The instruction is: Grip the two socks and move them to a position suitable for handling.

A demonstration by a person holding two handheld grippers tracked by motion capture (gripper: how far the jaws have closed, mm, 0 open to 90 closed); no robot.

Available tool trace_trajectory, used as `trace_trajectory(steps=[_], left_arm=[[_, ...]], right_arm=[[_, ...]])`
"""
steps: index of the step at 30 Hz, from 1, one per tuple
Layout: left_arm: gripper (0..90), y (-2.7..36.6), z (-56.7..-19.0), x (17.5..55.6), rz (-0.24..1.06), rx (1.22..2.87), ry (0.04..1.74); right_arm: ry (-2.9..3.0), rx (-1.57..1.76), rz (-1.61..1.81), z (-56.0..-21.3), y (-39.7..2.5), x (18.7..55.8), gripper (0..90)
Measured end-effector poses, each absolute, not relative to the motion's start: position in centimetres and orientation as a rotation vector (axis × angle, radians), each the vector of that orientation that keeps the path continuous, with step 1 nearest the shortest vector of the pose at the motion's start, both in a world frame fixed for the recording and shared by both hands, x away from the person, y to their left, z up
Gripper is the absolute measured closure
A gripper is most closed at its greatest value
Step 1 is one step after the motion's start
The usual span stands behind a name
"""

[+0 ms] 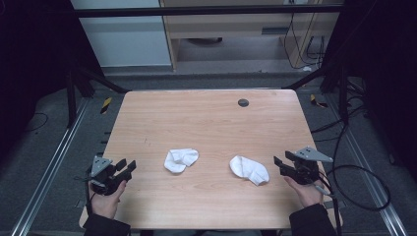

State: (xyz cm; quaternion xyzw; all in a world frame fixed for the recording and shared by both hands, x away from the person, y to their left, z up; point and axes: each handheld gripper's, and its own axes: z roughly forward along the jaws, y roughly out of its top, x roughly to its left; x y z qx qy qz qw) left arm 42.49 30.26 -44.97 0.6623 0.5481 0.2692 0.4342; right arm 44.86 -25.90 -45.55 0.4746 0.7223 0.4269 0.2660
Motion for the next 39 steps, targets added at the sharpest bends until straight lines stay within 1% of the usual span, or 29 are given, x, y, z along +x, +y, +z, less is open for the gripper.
trace_trajectory(steps=[12, 19, 29, 33, 39], left_arm=[[54.8, 28.1, -44.8, 42.1, 0.665, 1.72, 1.303], [55.6, 26.6, -44.8, 42.2, 0.677, 1.758, 1.265], [57.4, 24.9, -44.7, 42.4, 0.655, 1.795, 1.226], [57.9, 23.9, -44.6, 42.2, 0.654, 1.813, 1.195], [57.9, 21.9, -45.0, 42.5, 0.624, 1.862, 1.153]], right_arm=[[2.012, 1.188, 1.166, -44.4, -23.1, 44.4, 49.0], [2.057, 1.157, 1.181, -44.2, -21.6, 44.4, 49.6], [2.128, 1.127, 1.173, -44.6, -20.2, 44.6, 53.9], [2.177, 1.11, 1.162, -45.3, -19.5, 44.7, 57.3], [2.206, 1.081, 1.146, -45.7, -18.9, 44.5, 58.5]])
